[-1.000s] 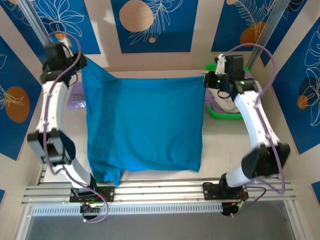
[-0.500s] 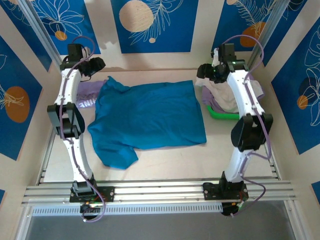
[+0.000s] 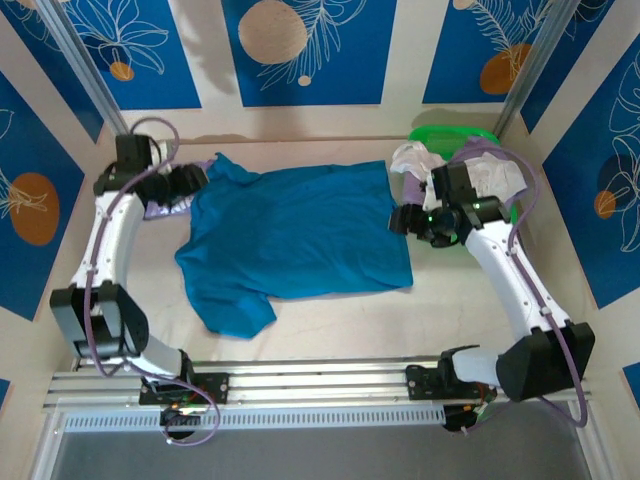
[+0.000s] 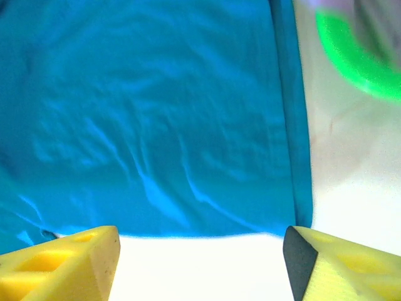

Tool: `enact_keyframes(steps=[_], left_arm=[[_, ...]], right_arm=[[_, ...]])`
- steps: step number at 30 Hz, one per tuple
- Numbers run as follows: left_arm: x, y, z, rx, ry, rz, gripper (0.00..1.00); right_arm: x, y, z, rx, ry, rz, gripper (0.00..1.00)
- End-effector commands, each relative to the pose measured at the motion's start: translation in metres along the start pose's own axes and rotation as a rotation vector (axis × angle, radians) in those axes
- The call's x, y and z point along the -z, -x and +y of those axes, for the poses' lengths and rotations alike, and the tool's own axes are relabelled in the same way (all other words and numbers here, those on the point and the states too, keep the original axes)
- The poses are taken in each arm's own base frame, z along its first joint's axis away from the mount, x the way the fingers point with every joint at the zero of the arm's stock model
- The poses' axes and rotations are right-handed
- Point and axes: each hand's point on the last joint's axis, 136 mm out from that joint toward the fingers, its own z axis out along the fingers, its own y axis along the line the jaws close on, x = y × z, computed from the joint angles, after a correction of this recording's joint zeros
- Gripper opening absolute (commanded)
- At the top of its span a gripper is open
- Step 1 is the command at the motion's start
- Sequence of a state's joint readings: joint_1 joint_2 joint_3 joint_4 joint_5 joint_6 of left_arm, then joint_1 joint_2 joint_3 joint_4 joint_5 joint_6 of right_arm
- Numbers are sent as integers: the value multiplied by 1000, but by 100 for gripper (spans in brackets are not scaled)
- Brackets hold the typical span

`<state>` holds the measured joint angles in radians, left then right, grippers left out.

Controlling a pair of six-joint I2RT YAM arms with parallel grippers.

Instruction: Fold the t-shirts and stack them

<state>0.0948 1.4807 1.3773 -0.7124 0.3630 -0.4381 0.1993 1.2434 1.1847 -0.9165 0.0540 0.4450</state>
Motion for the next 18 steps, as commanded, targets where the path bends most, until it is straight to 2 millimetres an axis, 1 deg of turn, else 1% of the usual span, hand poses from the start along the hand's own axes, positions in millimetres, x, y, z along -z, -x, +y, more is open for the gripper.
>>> enact_keyframes(steps=[1,4,6,10,14,18], left_arm=[[7,-47,2,39,-20,62,57],[15,-79,11,52,5,98,58],[18,-96,17,60,22,123,58],[18,-128,30,64,67,187,58],[2,-157,30,87,63,244,59],[-16,-186,28,74,97,308,59]], right_arm=[[-1,-30,-3,-92,32,42,70],[-8,-56,-15,-144,25,73,70],[-12,-70,-22,-166,17,89,70],[-21,-85,-28,-192,22,119,70],[-30,-91,-38,-197,-7,135,67],[-38,-93,-44,-181,-31,160,61]])
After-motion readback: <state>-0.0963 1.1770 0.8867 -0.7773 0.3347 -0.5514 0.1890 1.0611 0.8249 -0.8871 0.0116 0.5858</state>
